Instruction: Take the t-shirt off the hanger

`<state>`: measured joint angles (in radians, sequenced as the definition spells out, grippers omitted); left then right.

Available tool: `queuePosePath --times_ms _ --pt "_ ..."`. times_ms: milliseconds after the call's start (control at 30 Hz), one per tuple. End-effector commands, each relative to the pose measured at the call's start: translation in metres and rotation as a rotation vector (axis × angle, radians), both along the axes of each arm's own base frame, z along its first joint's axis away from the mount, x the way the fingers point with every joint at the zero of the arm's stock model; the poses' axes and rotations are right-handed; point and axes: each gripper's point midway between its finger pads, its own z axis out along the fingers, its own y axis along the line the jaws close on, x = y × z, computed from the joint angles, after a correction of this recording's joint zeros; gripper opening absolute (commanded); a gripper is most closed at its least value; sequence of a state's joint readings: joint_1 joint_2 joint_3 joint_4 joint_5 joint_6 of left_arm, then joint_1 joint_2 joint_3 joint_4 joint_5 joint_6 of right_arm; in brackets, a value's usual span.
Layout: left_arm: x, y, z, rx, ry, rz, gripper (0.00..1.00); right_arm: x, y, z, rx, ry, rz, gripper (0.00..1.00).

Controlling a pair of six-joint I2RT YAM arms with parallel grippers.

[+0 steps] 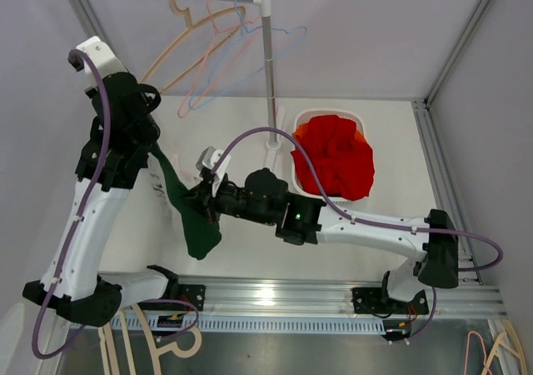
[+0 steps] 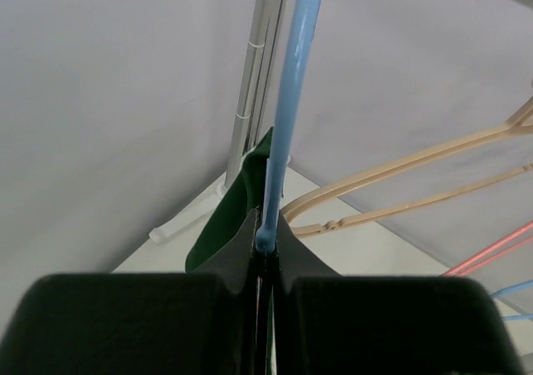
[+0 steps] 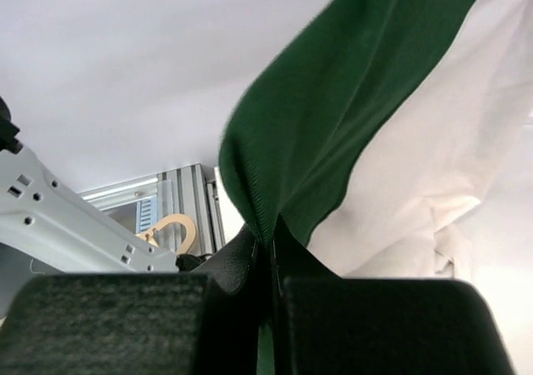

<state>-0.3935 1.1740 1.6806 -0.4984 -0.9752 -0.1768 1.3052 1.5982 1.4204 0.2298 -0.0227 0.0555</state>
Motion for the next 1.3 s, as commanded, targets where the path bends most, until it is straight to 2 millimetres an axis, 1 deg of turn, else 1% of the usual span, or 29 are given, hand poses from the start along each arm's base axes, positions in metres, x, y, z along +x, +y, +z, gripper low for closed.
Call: queuePosePath --times_ms 0,33,67,133,167,200,233,267,300,333,433,467,500,533,567,600,700,833,900,933,967,1000,1033,1100,1133,1167,1200,1233,1267 --pt "0.028 -0.004 -0.013 -0.055 -0.004 -0.023 0.01 -0.014 -0.025 0.038 0.056 -0.031 -0.018 0.0" --pt "0.033 -0.004 -0.017 -0.058 0.008 -0.022 0.01 -0.017 -0.027 0.035 0.046 -0.03 -0.016 0.0" --pt "0.038 0.0 -0.022 -0.056 0.022 -0.008 0.01 -0.02 -0.034 0.041 0.056 -0.034 -0.015 0.0" --pt "0.049 0.001 -0.033 -0.072 0.054 -0.005 0.01 -0.027 -0.04 0.036 0.031 -0.034 -0.014 0.0" --pt "0.054 0.003 -0.037 -0.088 0.063 -0.018 0.01 -0.03 -0.047 0.04 0.037 -0.036 -0.015 0.0" --pt "0.06 0.003 -0.039 -0.119 0.058 -0.026 0.01 -0.032 -0.051 0.037 0.026 -0.033 -0.017 0.0" --pt "0.064 0.006 -0.045 -0.128 0.078 -0.033 0.01 -0.034 -0.054 0.027 0.007 -0.021 -0.024 0.0" --pt "0.066 0.008 -0.047 -0.131 0.083 -0.027 0.01 -0.035 -0.062 0.031 0.016 -0.011 -0.029 0.0" --pt "0.069 0.01 -0.047 -0.136 0.082 -0.024 0.01 -0.037 -0.066 0.026 0.007 0.004 -0.03 0.0" --pt "0.073 0.014 -0.05 -0.135 0.09 -0.011 0.01 -0.038 -0.071 0.008 -0.019 0.034 -0.031 0.0" --pt "0.081 0.019 -0.048 -0.127 0.099 0.003 0.01 -0.044 -0.085 -0.004 0.0 0.103 -0.028 0.0" --pt "0.081 0.02 -0.043 -0.126 0.097 0.004 0.01 -0.048 -0.088 -0.028 -0.036 0.128 -0.016 0.0" --pt "0.083 0.02 -0.042 -0.121 0.102 0.007 0.01 -0.051 -0.089 -0.033 -0.032 0.144 -0.005 0.0" --pt "0.082 0.02 -0.027 -0.126 0.074 0.0 0.01 -0.054 -0.089 -0.044 -0.048 0.162 0.0 0.0" --pt "0.084 0.019 -0.031 -0.124 0.089 -0.003 0.01 -0.058 -0.089 -0.064 -0.081 0.192 0.002 0.0" --pt "0.082 0.019 -0.028 -0.124 0.086 -0.002 0.01 -0.06 -0.088 -0.075 -0.102 0.205 0.004 0.0" --pt "0.079 0.021 -0.021 -0.112 0.069 -0.001 0.01 -0.069 -0.087 -0.094 -0.128 0.228 0.019 0.0" --pt "0.073 0.023 -0.016 -0.102 0.075 0.005 0.01 -0.066 -0.085 -0.103 -0.134 0.234 0.001 0.0" --pt "0.064 0.019 -0.009 -0.127 0.056 -0.026 0.01 -0.059 -0.082 -0.108 -0.143 0.237 -0.017 0.0" --pt "0.06 0.011 -0.011 -0.143 0.067 -0.08 0.01 -0.055 -0.079 -0.105 -0.138 0.237 -0.023 0.0" --pt "0.056 0.006 -0.009 -0.165 0.059 -0.111 0.01 -0.05 -0.075 -0.111 -0.153 0.238 -0.03 0.0" --pt "0.043 0.003 -0.002 -0.179 0.043 -0.14 0.01 -0.038 -0.074 -0.109 -0.15 0.232 -0.052 0.0" --pt "0.037 -0.003 -0.002 -0.187 0.046 -0.171 0.01 -0.032 -0.07 -0.098 -0.132 0.226 -0.053 0.0" --pt "0.022 -0.018 -0.008 -0.213 0.081 -0.257 0.01 -0.018 -0.062 -0.099 -0.147 0.221 -0.074 0.0" --pt "0.004 -0.023 0.0 -0.219 0.061 -0.299 0.01 -0.001 -0.059 -0.081 -0.118 0.213 -0.094 0.0" --pt "-0.005 -0.035 -0.007 -0.234 0.092 -0.366 0.01 0.009 -0.054 -0.091 -0.151 0.224 -0.106 0.0" --pt "-0.015 -0.039 -0.008 -0.242 0.097 -0.402 0.01 0.019 -0.051 -0.088 -0.149 0.225 -0.115 0.0" --pt "-0.034 -0.041 -0.009 -0.248 0.092 -0.435 0.01 0.028 -0.049 -0.087 -0.151 0.23 -0.126 0.0" --pt "-0.046 -0.046 -0.015 -0.245 0.117 -0.476 0.01 0.043 -0.047 -0.075 -0.133 0.23 -0.133 0.0"
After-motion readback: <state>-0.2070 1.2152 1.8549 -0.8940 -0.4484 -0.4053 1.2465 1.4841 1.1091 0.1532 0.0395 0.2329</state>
